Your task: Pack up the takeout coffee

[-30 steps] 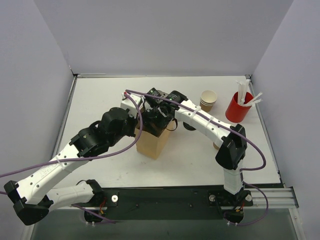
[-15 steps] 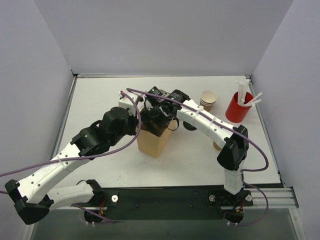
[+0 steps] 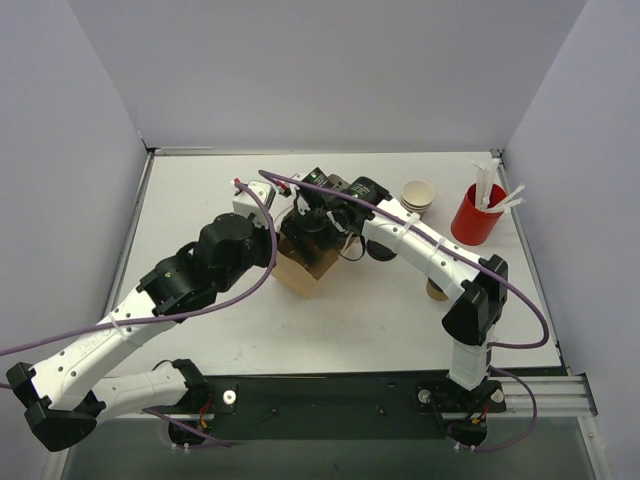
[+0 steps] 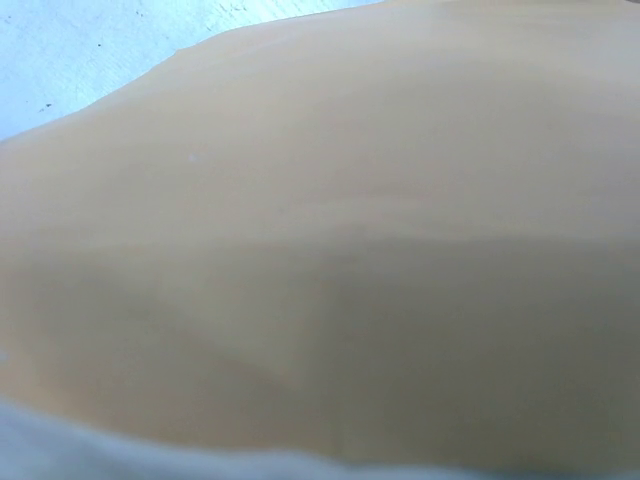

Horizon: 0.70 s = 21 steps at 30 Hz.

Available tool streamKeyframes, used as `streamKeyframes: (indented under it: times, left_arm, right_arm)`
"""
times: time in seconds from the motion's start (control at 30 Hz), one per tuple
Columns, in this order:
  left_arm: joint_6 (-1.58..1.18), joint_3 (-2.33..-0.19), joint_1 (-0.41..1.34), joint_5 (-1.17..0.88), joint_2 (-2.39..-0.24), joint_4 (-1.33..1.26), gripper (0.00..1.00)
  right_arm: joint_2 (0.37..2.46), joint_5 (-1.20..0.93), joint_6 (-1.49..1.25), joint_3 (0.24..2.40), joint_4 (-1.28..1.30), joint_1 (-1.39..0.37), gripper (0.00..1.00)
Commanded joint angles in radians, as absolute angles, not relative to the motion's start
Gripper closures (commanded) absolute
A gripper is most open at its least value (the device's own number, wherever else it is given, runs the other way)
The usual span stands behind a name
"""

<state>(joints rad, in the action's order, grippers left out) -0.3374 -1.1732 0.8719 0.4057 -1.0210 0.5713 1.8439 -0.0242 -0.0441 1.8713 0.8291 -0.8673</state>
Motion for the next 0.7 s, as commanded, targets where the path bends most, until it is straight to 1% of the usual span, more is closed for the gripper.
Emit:
streamKeyframes:
  times: [0.0,0.2,0.43,0.6,0.67]
  left_arm:
    - [-0.336,-1.172,0.874,0.393,-1.019,0.614,1.00]
    - [-0.341,-1.166,0.874,0.394,-1.017,0.614,1.00]
    - [-0.351,-1.193,0.874,0.383,-1.035,0.630,1.00]
    - [-0.373,-1.232,0.868,0.400,-1.063,0.690,1.00]
    - [-0.397,-1.256,0.861,0.419,-1.089,0.719,1.00]
  right_arm:
    - [1.753,-0.043,-0.051,1.901,0.762,-0.876,0.10]
    - [1.784,-0.032,-0.049,1.878,0.758,-0.879,0.10]
    - [1.842,-0.023,-0.078,1.806,0.689,-0.856,0.10]
    - [1.815,-0.028,-0.074,1.784,0.664,-0.858,0.11]
    - [1.774,-0.069,-0.061,1.764,0.637,-0.862,0.10]
